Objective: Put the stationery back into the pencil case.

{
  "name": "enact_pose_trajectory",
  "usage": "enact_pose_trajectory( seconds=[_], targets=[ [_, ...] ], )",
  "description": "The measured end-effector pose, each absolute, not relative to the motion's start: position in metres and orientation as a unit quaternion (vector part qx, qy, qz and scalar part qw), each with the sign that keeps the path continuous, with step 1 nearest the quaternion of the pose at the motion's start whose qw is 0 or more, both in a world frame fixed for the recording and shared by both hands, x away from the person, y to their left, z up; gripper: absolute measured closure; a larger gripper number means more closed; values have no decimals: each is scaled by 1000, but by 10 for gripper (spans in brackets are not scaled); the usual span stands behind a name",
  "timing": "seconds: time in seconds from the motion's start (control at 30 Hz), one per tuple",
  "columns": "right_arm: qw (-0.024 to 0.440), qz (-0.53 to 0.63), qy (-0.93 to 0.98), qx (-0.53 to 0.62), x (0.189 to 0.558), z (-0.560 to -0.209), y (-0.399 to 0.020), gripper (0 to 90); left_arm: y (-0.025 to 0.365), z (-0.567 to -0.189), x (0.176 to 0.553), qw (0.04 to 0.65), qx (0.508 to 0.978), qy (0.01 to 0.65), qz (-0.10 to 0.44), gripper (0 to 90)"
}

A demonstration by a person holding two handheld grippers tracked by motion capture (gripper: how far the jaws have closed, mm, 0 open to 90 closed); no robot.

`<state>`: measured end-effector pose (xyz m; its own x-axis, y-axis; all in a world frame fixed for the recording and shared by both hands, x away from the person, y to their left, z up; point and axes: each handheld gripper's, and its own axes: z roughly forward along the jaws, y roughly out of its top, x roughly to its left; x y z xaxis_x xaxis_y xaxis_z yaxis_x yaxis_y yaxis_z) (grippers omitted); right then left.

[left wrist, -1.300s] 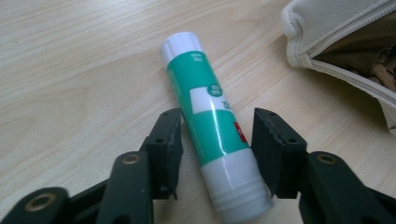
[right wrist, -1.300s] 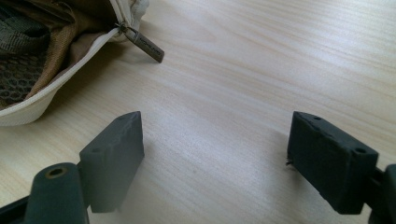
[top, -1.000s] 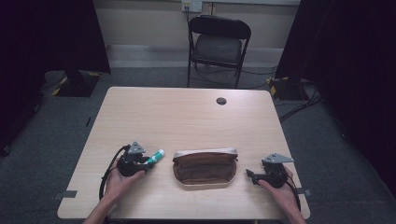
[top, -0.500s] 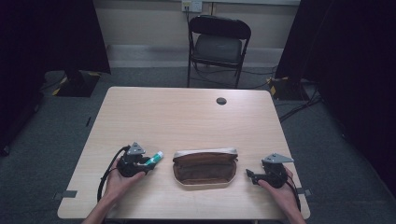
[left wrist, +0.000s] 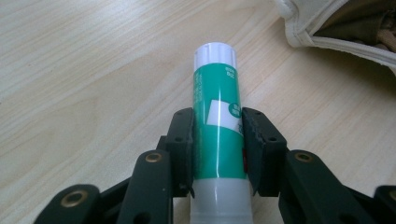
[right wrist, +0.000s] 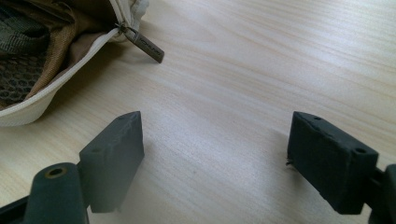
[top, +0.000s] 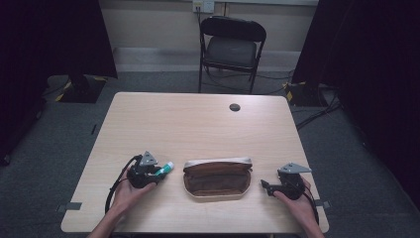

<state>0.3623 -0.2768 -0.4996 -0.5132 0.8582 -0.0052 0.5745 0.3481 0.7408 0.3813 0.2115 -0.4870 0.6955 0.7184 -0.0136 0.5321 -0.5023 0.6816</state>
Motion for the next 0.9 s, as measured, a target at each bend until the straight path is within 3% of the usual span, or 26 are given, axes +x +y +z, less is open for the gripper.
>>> enact_pose_trajectory(
  seconds=[0.9],
  targets=[
    [201,351,796,450,363,-500,-276,179,227,-462,371,427,815,377,109,659]
  ],
)
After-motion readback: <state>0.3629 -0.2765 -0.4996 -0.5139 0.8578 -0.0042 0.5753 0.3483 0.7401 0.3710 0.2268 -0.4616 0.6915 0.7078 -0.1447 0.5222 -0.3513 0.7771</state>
